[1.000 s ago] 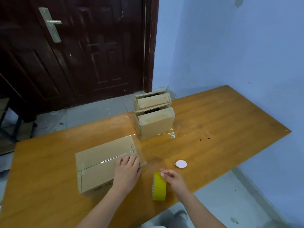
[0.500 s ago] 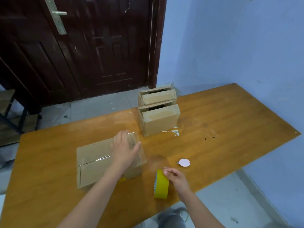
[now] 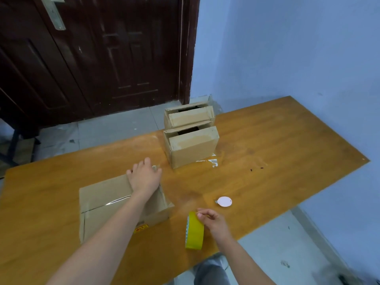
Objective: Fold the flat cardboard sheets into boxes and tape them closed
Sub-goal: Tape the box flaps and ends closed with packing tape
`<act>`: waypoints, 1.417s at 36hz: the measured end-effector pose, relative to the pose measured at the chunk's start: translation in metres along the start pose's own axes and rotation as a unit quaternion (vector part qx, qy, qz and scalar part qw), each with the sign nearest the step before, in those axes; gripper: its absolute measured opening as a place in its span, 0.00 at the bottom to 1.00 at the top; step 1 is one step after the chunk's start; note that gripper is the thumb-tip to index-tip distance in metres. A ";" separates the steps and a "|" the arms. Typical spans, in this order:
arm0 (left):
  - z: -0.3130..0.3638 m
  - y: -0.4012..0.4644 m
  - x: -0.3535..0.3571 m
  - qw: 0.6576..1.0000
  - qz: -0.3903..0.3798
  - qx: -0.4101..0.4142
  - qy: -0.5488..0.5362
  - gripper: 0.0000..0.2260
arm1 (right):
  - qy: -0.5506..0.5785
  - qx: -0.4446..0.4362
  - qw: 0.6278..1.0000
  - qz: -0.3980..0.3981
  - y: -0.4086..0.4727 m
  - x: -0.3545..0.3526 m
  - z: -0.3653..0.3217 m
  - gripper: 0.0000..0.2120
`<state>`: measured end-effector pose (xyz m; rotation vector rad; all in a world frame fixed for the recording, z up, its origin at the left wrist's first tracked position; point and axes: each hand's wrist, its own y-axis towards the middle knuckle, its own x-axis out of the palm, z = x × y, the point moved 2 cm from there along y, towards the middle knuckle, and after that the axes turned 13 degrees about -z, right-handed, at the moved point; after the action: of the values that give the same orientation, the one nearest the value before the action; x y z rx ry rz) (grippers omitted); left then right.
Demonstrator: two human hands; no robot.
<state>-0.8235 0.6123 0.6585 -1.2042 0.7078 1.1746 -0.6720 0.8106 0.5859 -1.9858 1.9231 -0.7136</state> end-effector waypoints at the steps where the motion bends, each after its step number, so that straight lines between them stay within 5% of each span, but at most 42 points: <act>1: 0.000 0.001 0.001 1.000 0.002 -0.003 0.006 0.12 | -0.004 0.003 1.000 0.000 0.000 -0.001 0.000 0.01; 16: -0.001 0.005 0.004 0.999 -0.019 0.036 0.024 0.10 | -0.042 0.023 0.999 -0.016 0.008 -0.002 -0.006 0.01; 29: 0.000 0.003 0.007 0.997 -0.017 0.074 0.021 0.18 | -0.043 0.019 0.998 -0.041 0.017 -0.001 -0.012 0.01; 36: -0.006 -0.016 0.000 0.971 0.083 0.225 -0.019 0.07 | -0.054 0.007 0.996 -0.075 0.025 0.001 -0.019 0.04; 39: -0.009 -0.032 0.000 0.957 0.036 0.283 -0.057 0.07 | -0.061 0.010 0.996 -0.071 0.030 0.002 -0.021 0.03; 42: -0.018 -0.051 0.003 0.948 -0.027 0.309 -0.072 0.17 | -0.063 0.004 0.996 -0.069 0.033 0.004 -0.025 0.04; 51: -0.020 -0.082 0.015 0.937 -0.134 0.283 0.157 0.27 | -0.063 -0.005 0.994 -0.090 0.035 0.005 -0.029 0.05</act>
<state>-0.7387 0.6029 0.6658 -0.9579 1.0040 0.4956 -0.7172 0.8067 0.5921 -2.1742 1.6957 -0.6077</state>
